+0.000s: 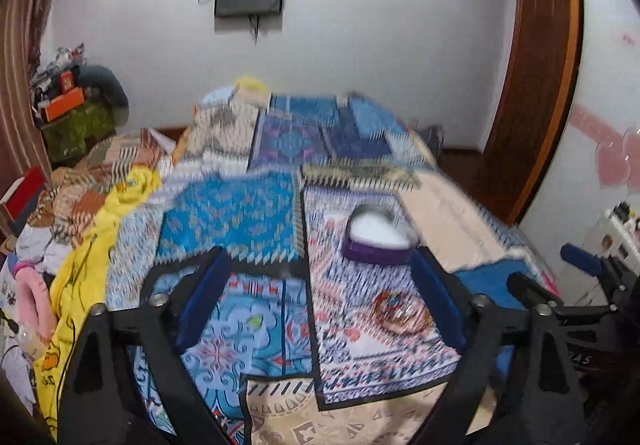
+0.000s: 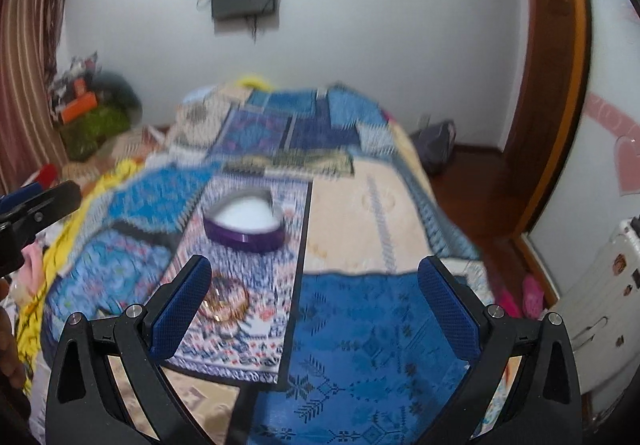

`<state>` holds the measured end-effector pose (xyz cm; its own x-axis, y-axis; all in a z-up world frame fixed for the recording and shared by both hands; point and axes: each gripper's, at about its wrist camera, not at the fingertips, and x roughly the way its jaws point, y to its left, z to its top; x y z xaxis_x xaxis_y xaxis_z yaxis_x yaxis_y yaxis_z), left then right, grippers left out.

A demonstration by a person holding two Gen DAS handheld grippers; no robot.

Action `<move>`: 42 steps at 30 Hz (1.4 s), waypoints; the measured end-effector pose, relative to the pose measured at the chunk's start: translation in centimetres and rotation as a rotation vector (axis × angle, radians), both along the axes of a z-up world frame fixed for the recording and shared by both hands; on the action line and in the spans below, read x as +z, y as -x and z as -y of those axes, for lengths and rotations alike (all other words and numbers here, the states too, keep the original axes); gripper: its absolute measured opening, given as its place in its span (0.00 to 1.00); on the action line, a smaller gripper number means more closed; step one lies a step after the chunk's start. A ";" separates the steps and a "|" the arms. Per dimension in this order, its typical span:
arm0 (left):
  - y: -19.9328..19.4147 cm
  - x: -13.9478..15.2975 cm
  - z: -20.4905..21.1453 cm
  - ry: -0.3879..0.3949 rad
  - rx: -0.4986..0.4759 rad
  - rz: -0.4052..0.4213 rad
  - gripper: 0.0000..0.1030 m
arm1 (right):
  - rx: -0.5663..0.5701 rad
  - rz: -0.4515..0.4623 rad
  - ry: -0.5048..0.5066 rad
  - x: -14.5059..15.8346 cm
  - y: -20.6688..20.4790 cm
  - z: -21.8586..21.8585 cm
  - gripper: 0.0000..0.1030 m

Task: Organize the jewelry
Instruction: 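Lower the right tool to the jewelry pile and close on a silver ring, then lift the silver ring with the right tool while the left tool grasps a small silver earring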

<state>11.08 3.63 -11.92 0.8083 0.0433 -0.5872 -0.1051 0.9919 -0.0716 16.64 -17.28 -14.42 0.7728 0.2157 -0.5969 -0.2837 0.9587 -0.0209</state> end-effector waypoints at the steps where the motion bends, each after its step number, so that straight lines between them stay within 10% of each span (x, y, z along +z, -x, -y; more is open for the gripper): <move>1: -0.4 -0.9 0.0 0.000 -0.005 -0.030 0.81 | 0.010 -0.014 0.004 -0.6 -0.4 0.0 0.99; 16: -2.3 -7.8 0.2 0.146 -0.121 -0.280 0.41 | 0.246 -0.242 0.034 -5.7 -2.0 -3.7 0.57; 29: -2.7 -9.0 2.0 0.189 -0.212 -0.314 0.29 | 0.328 -0.262 0.075 -7.0 -2.4 -4.6 0.19; 42: -3.9 -9.8 5.3 0.134 -0.297 -0.340 0.11 | 0.280 -0.272 -0.011 -6.1 -2.7 -2.3 0.19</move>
<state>14.96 -1.70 -21.75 0.5348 -0.2551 -0.8055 0.1424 0.9669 -0.2117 19.31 -14.94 -20.53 0.4973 0.4032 -0.7682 -0.5278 0.8434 0.1009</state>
